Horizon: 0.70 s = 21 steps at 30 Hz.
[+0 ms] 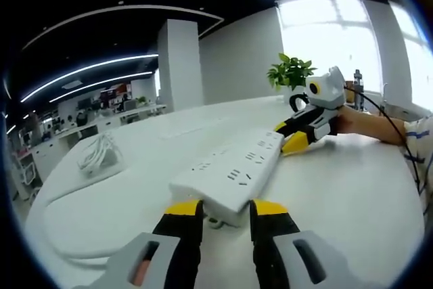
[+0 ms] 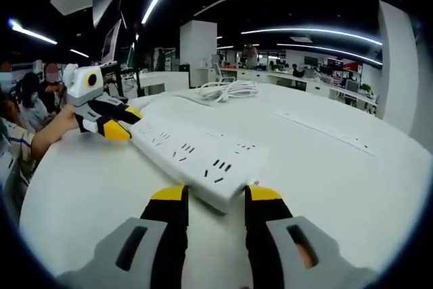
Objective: Straighten the power strip on the desk, plug the charger into it
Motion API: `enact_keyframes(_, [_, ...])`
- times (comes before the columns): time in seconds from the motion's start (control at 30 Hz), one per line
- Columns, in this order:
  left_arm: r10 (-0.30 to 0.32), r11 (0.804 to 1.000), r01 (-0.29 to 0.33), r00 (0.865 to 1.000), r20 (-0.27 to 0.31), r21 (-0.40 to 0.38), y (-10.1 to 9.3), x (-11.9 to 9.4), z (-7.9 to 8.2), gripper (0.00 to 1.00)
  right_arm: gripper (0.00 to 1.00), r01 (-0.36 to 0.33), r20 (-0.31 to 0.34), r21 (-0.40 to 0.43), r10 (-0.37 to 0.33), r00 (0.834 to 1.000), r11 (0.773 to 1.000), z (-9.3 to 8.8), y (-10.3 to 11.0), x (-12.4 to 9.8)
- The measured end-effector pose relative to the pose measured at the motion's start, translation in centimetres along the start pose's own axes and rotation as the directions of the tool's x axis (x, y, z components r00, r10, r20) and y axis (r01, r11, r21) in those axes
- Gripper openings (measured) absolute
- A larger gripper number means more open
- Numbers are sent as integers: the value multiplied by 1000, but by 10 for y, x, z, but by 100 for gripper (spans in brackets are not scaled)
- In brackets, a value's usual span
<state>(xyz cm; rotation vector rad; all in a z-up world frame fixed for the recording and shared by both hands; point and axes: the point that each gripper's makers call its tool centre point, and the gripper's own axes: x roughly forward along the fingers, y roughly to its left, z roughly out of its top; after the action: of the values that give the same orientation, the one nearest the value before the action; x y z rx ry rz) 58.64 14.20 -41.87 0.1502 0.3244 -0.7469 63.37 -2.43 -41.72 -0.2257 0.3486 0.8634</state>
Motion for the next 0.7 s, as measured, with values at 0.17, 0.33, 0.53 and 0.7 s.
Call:
enact_keyframes(0.17, [-10, 1000, 10, 1000, 3, -11, 2, 0, 2, 27, 32, 9, -5, 1, -9, 1000, 1000, -1, 0, -3])
enact_keyframes(0.33, [-23, 1000, 23, 1000, 6, -11, -1, 0, 2, 27, 32, 15, -3, 1, -15, 1000, 1000, -3, 2, -7])
enact_keyframes(0.53, [-46, 998, 46, 999, 13, -31, -1, 3, 7, 27, 32, 22, -8, 1, -22, 1000, 1000, -5, 4, -14])
enact_keyframes(0.7, [-62, 998, 63, 998, 15, -28, -3, 3, 8, 27, 31, 28, -6, 10, -28, 1000, 1000, -7, 7, -21])
